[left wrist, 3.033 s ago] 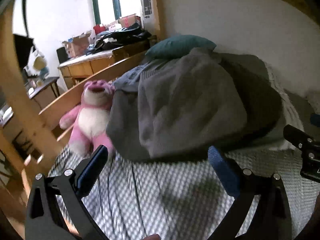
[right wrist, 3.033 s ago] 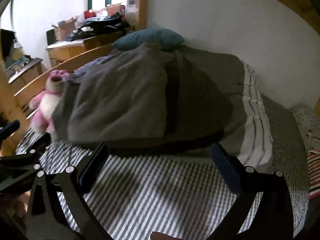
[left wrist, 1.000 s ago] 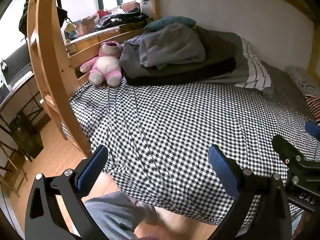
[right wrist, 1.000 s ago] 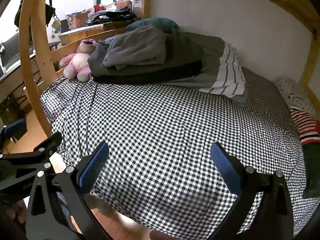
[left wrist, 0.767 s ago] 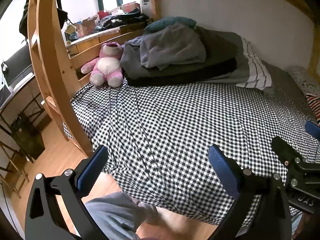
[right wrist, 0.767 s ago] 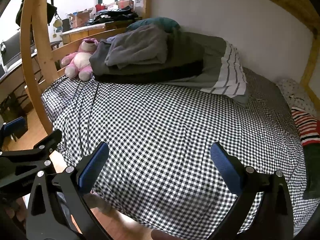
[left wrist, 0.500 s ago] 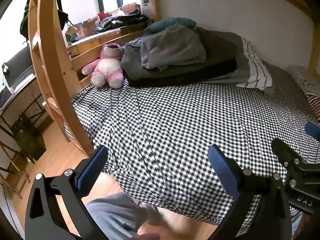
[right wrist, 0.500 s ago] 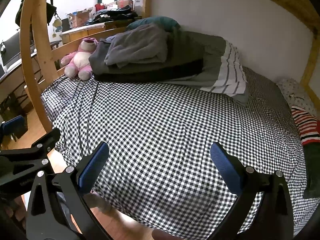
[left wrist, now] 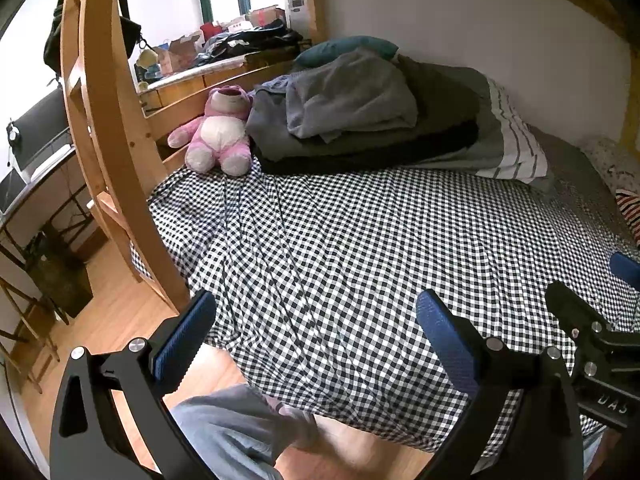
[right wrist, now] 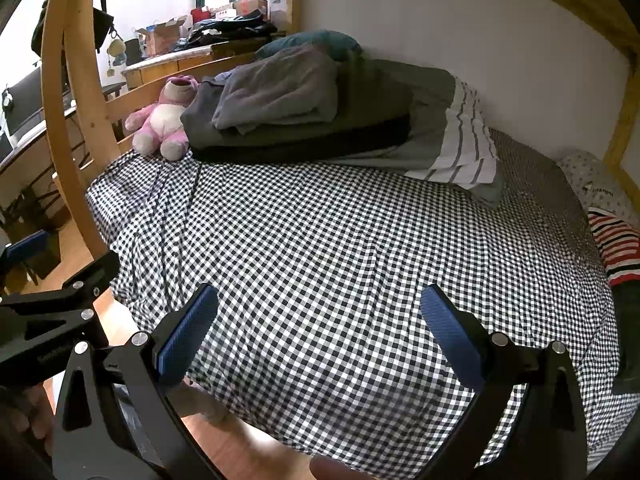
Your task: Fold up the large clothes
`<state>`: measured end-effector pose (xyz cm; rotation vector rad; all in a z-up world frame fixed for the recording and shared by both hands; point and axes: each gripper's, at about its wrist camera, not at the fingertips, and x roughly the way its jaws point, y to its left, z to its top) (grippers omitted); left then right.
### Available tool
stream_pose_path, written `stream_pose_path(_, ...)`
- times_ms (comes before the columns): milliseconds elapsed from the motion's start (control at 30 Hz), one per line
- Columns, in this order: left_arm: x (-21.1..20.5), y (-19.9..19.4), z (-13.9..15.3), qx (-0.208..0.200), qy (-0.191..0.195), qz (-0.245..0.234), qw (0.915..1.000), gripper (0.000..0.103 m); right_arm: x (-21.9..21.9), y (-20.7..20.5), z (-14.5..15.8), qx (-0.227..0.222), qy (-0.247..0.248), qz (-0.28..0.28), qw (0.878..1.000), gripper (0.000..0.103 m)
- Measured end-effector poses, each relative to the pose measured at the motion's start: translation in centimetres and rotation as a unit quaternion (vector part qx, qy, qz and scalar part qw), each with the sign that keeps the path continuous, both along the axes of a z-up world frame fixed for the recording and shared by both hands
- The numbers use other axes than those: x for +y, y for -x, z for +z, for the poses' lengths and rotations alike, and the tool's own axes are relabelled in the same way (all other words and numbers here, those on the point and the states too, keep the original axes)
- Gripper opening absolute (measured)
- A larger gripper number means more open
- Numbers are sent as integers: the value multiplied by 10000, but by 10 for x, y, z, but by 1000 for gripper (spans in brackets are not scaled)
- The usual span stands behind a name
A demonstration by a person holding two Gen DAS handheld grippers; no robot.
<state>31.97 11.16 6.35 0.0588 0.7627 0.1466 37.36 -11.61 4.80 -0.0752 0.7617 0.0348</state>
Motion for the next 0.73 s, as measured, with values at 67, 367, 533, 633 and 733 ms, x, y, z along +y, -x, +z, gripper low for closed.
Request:
stream_pose_path(67, -1, 0, -1, 12, 12, -29, 10000, 99, -1, 0, 0, -3, -4, 1, 10000, 100)
stream_pose_path(367, -1, 1, 0, -158, -264, 118, 9995, 99, -3, 0, -1, 2, 7, -64, 10000, 100)
stream_pose_path(533, -3, 0, 2, -214, -312, 87, 9992, 99, -3, 0, -2, 7, 9, -82, 10000, 100)
stream_pose_path(633, -1, 1, 4, -161, -180, 76, 9997, 98, -3, 1, -2, -5, 8, -85, 10000, 100)
stream_pose_path(733, 0, 3, 4, -148, -184, 99, 9997, 99, -2, 1, -2, -8, 2, -90, 10000, 100)
